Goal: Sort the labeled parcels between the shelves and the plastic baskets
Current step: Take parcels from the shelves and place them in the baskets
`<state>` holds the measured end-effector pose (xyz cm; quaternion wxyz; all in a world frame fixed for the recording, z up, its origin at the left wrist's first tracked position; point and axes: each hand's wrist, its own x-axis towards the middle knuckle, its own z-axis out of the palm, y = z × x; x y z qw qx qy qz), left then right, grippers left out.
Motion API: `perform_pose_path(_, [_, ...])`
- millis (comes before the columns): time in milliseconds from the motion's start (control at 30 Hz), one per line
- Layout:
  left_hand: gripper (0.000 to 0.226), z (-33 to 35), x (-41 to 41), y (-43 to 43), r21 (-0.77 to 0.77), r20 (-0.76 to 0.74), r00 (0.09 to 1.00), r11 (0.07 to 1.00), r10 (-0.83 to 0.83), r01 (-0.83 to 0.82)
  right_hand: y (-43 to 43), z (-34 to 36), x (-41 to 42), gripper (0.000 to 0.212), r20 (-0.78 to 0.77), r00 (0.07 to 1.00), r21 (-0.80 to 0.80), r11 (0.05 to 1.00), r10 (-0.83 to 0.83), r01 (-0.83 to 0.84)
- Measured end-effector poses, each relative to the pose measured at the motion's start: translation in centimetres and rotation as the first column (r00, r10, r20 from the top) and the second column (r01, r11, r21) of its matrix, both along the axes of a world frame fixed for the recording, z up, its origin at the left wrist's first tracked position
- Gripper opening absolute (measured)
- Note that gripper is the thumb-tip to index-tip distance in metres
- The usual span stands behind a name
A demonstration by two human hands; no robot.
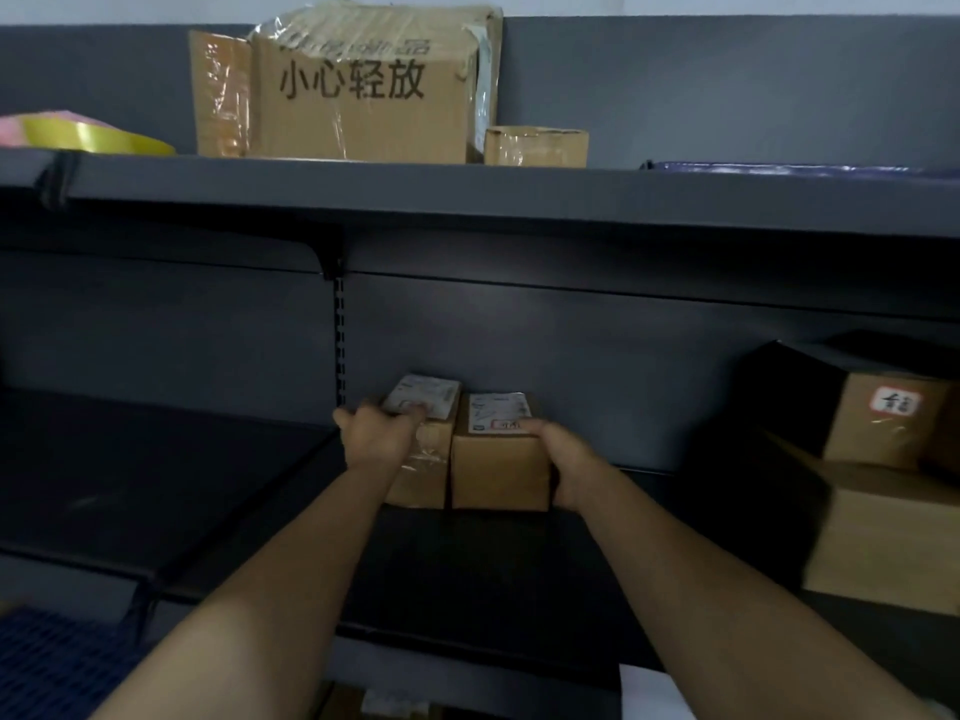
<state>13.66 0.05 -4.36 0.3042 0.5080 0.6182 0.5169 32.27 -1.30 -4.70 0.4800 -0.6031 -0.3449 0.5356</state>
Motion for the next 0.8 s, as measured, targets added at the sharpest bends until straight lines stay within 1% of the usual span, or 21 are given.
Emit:
perform_pose_path(67, [0.063, 0.1, 0.4, -0.6, 0.014, 0.07, 0.997, 0.999, -0.031, 0.03, -1.1, 0.0, 1.0, 0.039, -0.034, 0.999, -0.007, 1.0, 0.012, -0.012])
perform_pose_path(133, [0.057, -0.1, 0.8, -1.2, 0.047, 0.181, 0.981, 0.997, -0.067, 0.059, -2.2, 0.0, 1.9, 0.036, -0.085, 0.996, -0.002, 1.0, 0.024, -0.024])
perform_pose_path(167, [0.053, -0.2, 1.1, -1.7, 0.066, 0.23, 0.969, 0.995, -0.086, 0.073, -2.7, 0.0, 2.3, 0.041, -0.113, 0.993, 0.043, 0.999, 0.033, -0.028])
perform_pose_path(200, [0.05, -0.2, 1.4, -2.2, 0.082, 0.269, 0.957, 0.992, -0.111, 0.092, -3.2, 0.0, 2.7, 0.051, -0.136, 0.99, 0.109, 0.994, 0.026, -0.011])
perform_pose_path(233, [0.049, -0.3, 1.8, -2.8, 0.091, 0.302, 0.942, 0.988, -0.144, 0.122, -3.3, -0.2, 3.3, 0.062, -0.154, 0.988, 0.176, 0.984, -0.003, 0.03])
perform_pose_path(267, [0.049, -0.2, 2.2, -3.5, 0.097, 0.343, 0.921, 0.982, -0.183, 0.159, -3.8, -0.3, 3.8, 0.069, -0.161, 0.987, 0.232, 0.97, -0.029, 0.067])
perform_pose_path(367, [0.054, 0.1, 3.5, -5.8, 0.105, 0.446, 0.854, 0.963, -0.268, 0.248, -6.3, 0.4, 5.1, 0.068, -0.179, 0.983, 0.328, 0.94, -0.038, 0.096])
perform_pose_path(400, [0.056, 0.2, 3.9, -6.6, 0.121, 0.455, 0.845, 0.96, -0.281, 0.254, -7.2, 0.6, 5.7, 0.066, -0.188, 0.981, 0.338, 0.936, -0.038, 0.101])
perform_pose_path(533, [0.06, 0.2, 6.2, -10.5, 0.172, 0.402, 0.851, 0.941, -0.338, 0.292, -11.3, 1.3, 8.0, 0.058, -0.232, 0.972, 0.36, 0.926, -0.029, 0.113])
perform_pose_path(667, [0.056, -0.2, 8.6, -14.2, 0.209, 0.418, 0.836, 0.933, -0.355, 0.291, -15.5, 1.2, 10.3, 0.064, -0.218, 0.976, 0.392, 0.914, -0.021, 0.108])
perform_pose_path(800, [0.052, -0.2, 11.2, -17.2, 0.286, 0.449, 0.813, 0.922, -0.37, 0.262, -19.5, 1.6, 12.4, 0.064, -0.214, 0.977, 0.429, 0.897, -0.016, 0.109])
